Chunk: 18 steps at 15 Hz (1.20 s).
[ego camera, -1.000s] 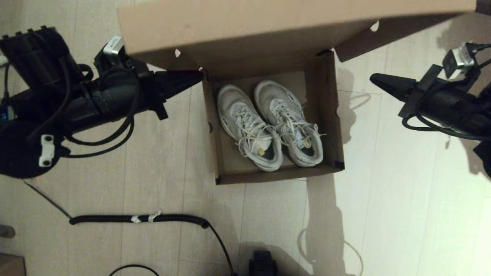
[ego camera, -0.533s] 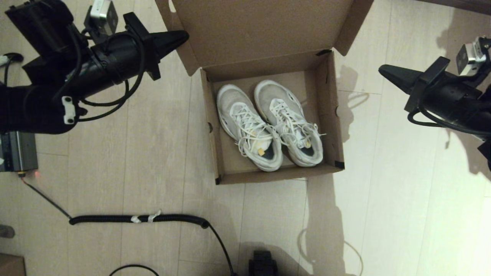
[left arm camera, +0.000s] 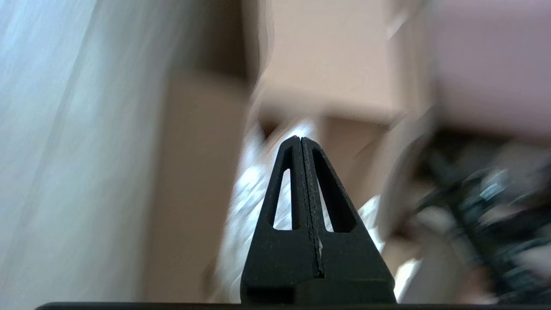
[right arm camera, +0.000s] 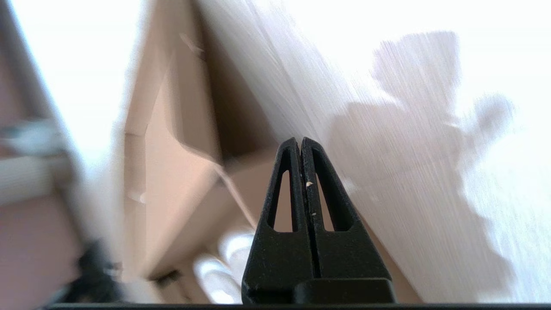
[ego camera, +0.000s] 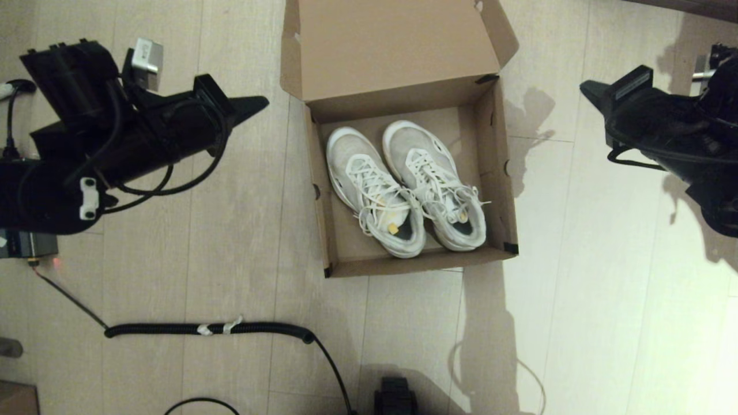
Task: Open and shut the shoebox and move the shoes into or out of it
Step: Open the shoe box
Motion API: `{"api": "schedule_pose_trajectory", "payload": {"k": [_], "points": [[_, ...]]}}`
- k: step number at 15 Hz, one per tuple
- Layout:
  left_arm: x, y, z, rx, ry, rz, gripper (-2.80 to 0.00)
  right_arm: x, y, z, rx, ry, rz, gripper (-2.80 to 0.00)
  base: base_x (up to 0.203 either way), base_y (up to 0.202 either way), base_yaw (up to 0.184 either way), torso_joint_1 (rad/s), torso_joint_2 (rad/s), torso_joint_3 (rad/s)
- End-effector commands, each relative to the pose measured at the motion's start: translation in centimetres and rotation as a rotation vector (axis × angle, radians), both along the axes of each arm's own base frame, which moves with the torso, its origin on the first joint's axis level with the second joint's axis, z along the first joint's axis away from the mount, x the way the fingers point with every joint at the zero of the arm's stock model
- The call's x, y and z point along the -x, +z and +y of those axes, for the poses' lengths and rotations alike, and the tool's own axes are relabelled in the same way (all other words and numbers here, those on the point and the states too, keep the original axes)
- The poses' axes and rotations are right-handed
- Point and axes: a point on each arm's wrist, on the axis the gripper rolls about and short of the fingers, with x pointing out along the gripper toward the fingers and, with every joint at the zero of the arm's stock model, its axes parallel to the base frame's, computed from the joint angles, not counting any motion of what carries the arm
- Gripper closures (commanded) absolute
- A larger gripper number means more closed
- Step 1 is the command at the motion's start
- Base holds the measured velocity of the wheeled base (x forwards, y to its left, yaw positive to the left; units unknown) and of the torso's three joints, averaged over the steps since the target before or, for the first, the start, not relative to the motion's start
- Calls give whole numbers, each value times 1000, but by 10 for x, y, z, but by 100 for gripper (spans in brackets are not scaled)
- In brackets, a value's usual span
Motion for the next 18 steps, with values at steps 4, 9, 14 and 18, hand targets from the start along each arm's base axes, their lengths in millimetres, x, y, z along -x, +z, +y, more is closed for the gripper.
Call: {"api": "schedule_pose_trajectory", "payload": {"k": [4,9,14,18], "points": [[-15,-86,-14,-323,83,94,0,-11,-87,27,395,-83,213,0,0,0,0,0,0,0],[-58,-115,-29,-373,104,66,0,-8,-95,41,427,-72,199,0,0,0,0,0,0,0],[-80,-109,-53,-359,109,7,0,23,-113,83,484,69,237,0,0,0,0,0,0,0],[-91,-104,-70,-342,84,-32,0,56,-118,81,511,41,283,0,0,0,0,0,0,0]]}}
